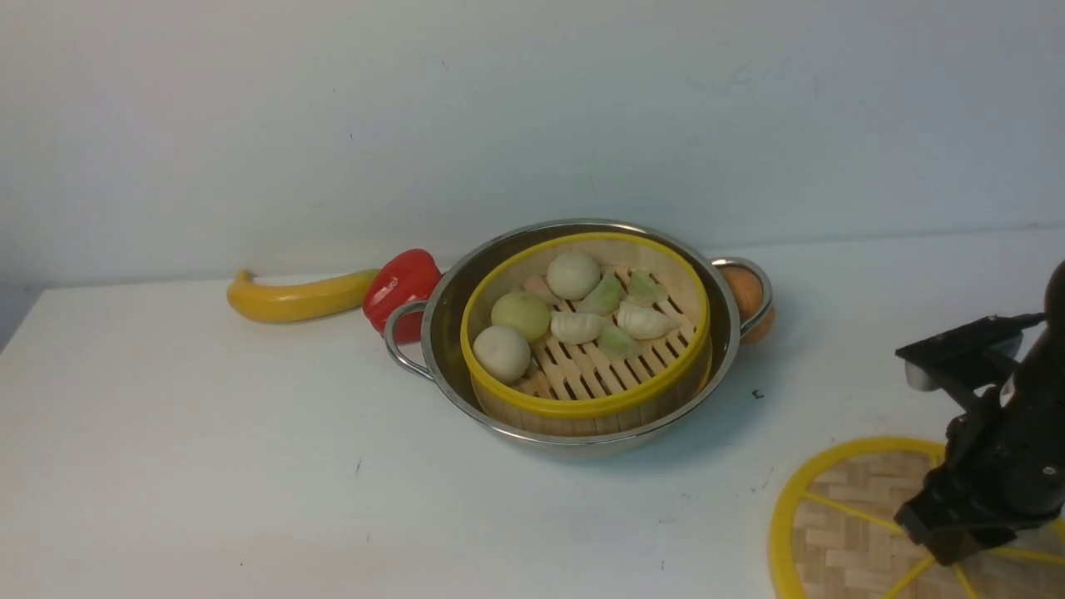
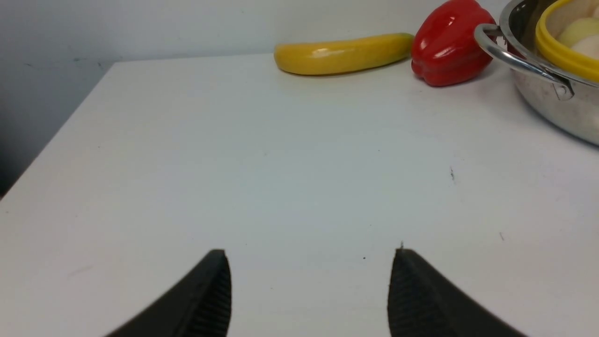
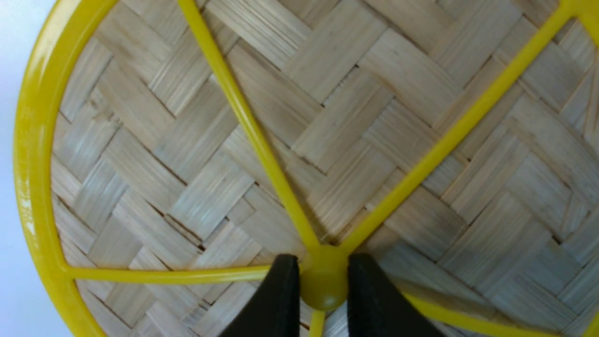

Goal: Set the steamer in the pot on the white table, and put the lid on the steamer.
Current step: 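Move the gripper down to the bamboo steamer lid and grasp its center knob, then place the bamboo steamer lid onto the steamer basket in the pot with the right gripper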

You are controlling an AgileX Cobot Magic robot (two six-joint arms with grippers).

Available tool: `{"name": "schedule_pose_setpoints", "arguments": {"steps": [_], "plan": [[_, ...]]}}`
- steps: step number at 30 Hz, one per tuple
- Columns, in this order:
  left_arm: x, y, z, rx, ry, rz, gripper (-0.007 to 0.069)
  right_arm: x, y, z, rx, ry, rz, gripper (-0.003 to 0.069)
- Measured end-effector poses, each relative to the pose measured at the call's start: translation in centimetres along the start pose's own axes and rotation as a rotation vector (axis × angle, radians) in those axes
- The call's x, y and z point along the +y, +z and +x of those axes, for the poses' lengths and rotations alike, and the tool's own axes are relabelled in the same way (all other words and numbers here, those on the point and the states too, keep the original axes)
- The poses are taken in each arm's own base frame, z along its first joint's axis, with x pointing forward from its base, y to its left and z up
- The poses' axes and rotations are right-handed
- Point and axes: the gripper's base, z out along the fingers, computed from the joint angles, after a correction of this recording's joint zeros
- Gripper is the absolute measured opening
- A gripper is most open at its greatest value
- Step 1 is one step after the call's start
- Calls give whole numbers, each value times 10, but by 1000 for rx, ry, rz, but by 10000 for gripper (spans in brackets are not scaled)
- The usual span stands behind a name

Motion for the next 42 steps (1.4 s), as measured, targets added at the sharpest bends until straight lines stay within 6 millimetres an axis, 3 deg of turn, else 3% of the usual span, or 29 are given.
{"name": "schedule_pose_setpoints", "arguments": {"steps": [7, 16, 17, 22, 26, 35, 42], "plan": [[0, 0, 0, 0, 0, 0, 419, -2, -15, -12, -15, -8, 5, 141], [0, 0, 0, 0, 0, 0, 419, -2, -87, -44, -121, -29, 20, 141], [0, 0, 0, 0, 0, 0, 419, -2, -104, -50, -182, -33, 33, 141], [0, 0, 0, 0, 0, 0, 419, 1, -142, -61, -314, -33, 30, 141], [0, 0, 0, 0, 0, 0, 419, 8, -159, -68, -384, -39, -27, 141], [0, 0, 0, 0, 0, 0, 419, 41, -163, -99, -424, -158, -89, 141], [0, 0, 0, 0, 0, 0, 419, 80, -160, -139, -459, -281, -63, 141]]}}
